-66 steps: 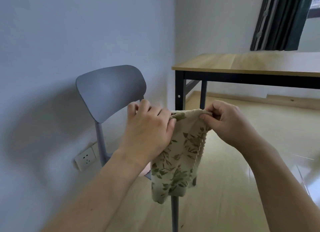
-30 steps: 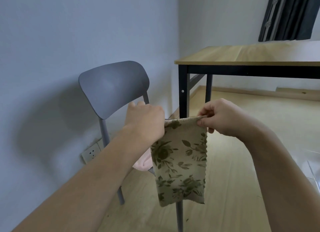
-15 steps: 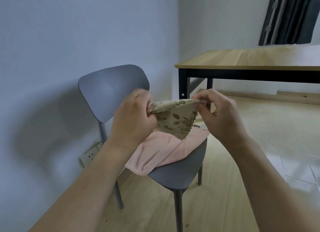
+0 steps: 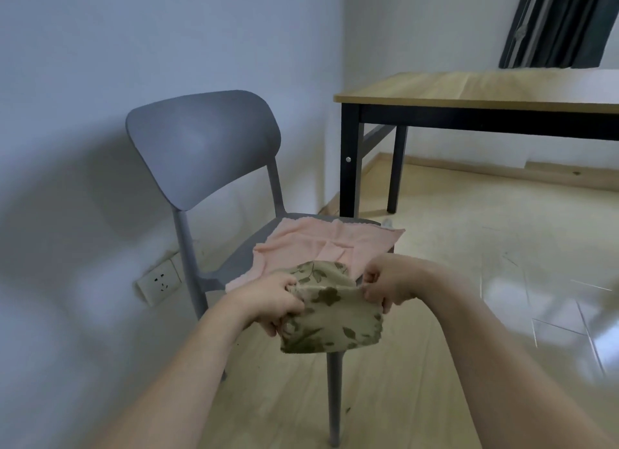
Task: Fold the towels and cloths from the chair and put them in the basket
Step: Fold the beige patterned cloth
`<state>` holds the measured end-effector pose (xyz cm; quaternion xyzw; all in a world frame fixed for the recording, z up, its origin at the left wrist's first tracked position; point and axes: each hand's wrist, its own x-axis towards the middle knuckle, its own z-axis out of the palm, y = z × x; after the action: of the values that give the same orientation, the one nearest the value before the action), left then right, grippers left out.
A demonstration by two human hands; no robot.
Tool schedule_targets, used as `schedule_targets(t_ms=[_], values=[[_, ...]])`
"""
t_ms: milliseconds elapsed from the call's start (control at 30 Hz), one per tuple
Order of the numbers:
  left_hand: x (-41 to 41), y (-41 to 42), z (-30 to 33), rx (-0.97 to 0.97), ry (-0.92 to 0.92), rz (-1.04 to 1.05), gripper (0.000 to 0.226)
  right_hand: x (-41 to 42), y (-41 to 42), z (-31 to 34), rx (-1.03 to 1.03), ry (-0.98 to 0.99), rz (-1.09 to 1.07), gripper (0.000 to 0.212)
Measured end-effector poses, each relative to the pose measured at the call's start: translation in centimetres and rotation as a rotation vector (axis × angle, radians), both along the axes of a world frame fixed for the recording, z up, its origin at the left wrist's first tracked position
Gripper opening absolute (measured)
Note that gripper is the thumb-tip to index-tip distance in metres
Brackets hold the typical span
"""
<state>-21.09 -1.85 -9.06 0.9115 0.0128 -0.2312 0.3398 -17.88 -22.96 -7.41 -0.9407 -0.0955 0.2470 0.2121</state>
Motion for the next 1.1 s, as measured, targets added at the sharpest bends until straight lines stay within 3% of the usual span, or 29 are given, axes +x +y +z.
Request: schedule_targets(t_ms=[67, 133, 200, 300, 400, 467, 633, 733, 900, 1000, 1100], values=[[1.6, 0.3, -0.8, 0.042, -0.146, 0.091, 0.007, 1.1, 0.5, 0.0, 0.102, -0.246, -0.035, 0.009], [3.2, 0.5, -1.7, 0.052, -0.254, 0.184, 0.019, 2.3, 1.4, -0.5, 0.152, -0.489, -0.052, 0.008], [4.5, 0.6, -2.6, 0.055, -0.310, 0.268, 0.021, 3.3, 2.5, -1.7, 0.224, -0.589, -0.089, 0.006], [6.0, 0.6, -3.6, 0.051, -0.347, 0.333, 0.018, 4.7, 4.0, -4.5, 0.287, -0.575, -0.189, 0.007], [7.1, 0.5, -4.6, 0.076, -0.256, 0.303, 0.010, 5.8, 5.0, -6.8, 0.268, -0.500, -0.214, 0.012], [7.5, 0.6, -5.1, 0.150, -0.187, 0.262, 0.024, 6.2, 5.3, -7.5, 0.249, -0.460, -0.219, 0.016], [8.1, 0.8, -5.0, 0.218, -0.159, 0.205, 0.043, 7.2, 5.4, -7.6, 0.186, -0.277, -0.231, 0.050], [8.1, 0.8, -4.9, 0.280, -0.161, 0.113, 0.044, 7.5, 5.6, -7.1, 0.025, -0.235, -0.184, 0.033], [7.1, 0.5, -2.9, 0.235, -0.186, 0.050, 0.010, 6.5, 5.5, -4.4, -0.070, -0.258, -0.106, 0.018], [6.4, 0.2, 0.1, 0.163, -0.317, 0.053, 0.015, 5.6, 4.6, -1.4, 0.003, -0.402, -0.073, 0.017], [5.3, 0.1, 2.5, 0.187, -0.786, 0.075, 0.023, 4.2, 3.4, 1.9, 0.342, -0.615, -0.073, 0.024]])
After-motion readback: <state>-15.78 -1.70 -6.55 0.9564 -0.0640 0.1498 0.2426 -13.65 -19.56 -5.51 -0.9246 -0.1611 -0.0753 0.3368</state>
